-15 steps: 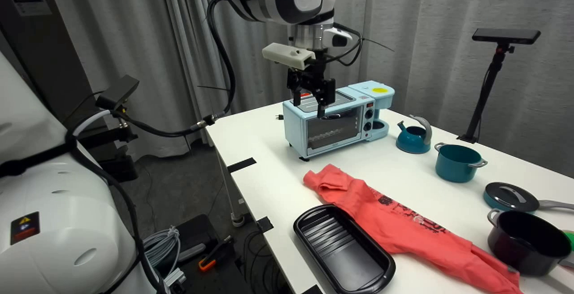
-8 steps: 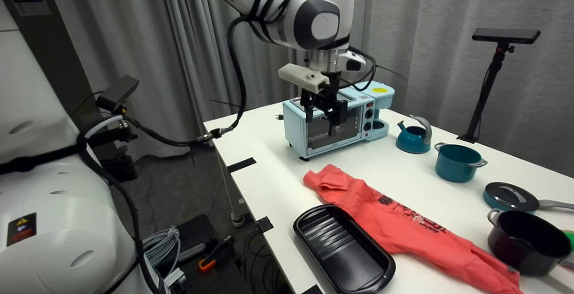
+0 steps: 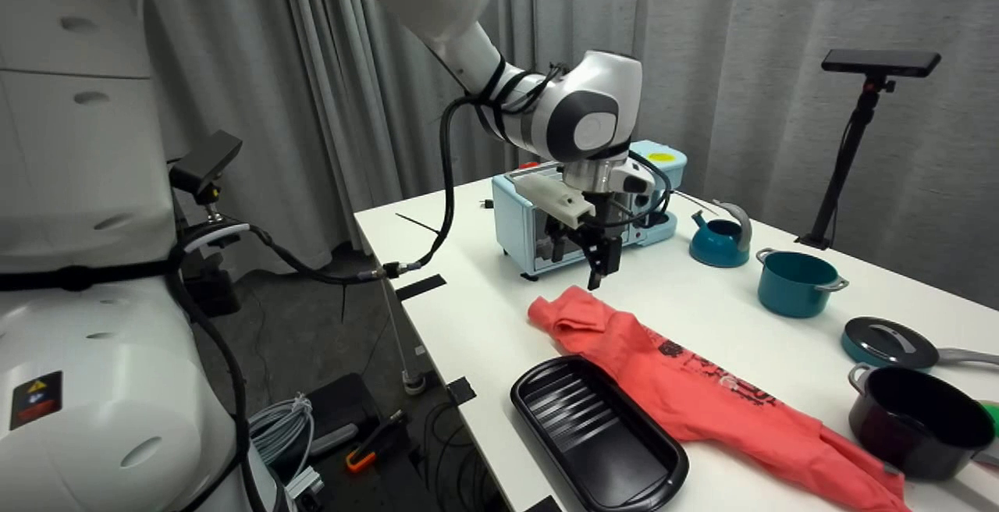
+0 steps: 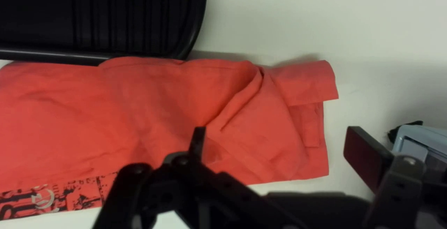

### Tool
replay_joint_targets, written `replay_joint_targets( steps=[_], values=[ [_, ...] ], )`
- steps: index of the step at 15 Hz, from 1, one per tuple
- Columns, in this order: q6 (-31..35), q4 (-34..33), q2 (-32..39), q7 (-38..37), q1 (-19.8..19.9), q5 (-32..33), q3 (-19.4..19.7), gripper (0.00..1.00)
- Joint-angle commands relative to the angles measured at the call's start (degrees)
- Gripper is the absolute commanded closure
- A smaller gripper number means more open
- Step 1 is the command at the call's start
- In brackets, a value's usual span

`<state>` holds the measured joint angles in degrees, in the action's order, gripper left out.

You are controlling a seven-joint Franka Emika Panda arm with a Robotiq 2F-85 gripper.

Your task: Fold the sweatshirt once

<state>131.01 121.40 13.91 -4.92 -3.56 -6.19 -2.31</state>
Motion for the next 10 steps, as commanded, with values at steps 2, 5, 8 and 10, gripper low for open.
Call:
replay_joint_targets(
  steps=[2, 5, 8, 10],
  values=[
    [0.3, -5.8, 7.0, -2.0, 0.2, 1.4, 1.1, 0.0],
    [-0.2, -8.7, 10.1, -1.8, 0.1, 1.2, 1.4, 0.0],
    [0.3, -10.4, 12.6, -1.5, -0.1, 0.9, 1.2, 0.0],
    [-0.3, -11.1, 13.6, -2.1, -0.3, 0.9, 1.2, 0.0]
  ],
)
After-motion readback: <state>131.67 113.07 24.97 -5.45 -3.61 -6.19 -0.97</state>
